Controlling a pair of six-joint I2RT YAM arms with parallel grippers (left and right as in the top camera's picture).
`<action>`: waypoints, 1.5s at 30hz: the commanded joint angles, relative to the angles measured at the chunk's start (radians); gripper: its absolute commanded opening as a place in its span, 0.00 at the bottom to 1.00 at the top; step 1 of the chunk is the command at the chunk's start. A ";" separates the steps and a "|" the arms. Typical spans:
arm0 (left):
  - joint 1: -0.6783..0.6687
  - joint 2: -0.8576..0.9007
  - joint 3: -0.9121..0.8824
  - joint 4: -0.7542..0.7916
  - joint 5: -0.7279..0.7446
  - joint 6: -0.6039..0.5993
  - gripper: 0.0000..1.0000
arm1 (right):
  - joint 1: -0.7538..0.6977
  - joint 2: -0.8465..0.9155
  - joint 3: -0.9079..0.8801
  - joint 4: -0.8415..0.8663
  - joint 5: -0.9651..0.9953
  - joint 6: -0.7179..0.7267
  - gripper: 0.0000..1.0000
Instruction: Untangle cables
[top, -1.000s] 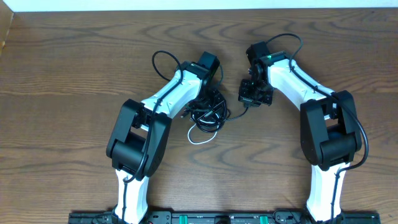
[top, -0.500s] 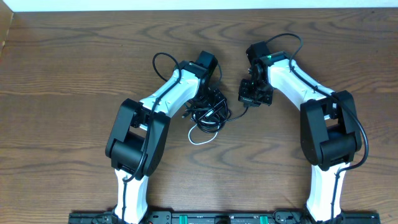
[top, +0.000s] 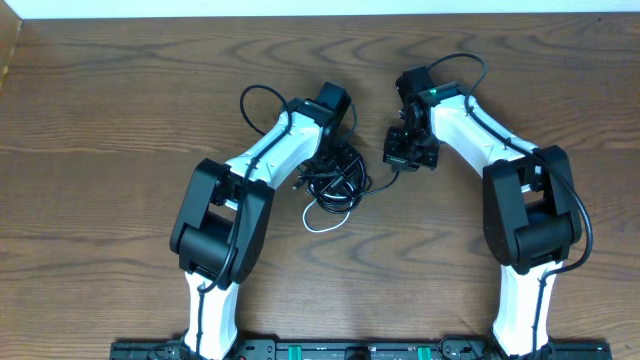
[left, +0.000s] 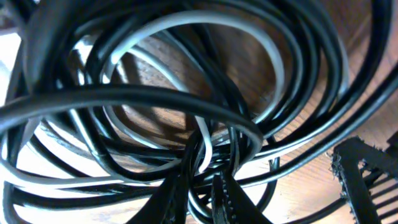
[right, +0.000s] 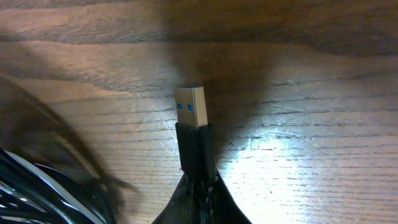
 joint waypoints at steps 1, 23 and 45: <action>-0.021 0.013 -0.021 -0.004 -0.023 -0.079 0.19 | 0.003 0.006 -0.003 0.002 -0.007 0.015 0.01; -0.033 0.013 -0.022 0.013 -0.024 -0.186 0.20 | 0.003 0.006 -0.003 0.002 -0.007 0.015 0.01; -0.053 0.013 -0.024 0.041 -0.099 -0.242 0.08 | 0.009 0.006 -0.003 0.003 -0.007 0.015 0.01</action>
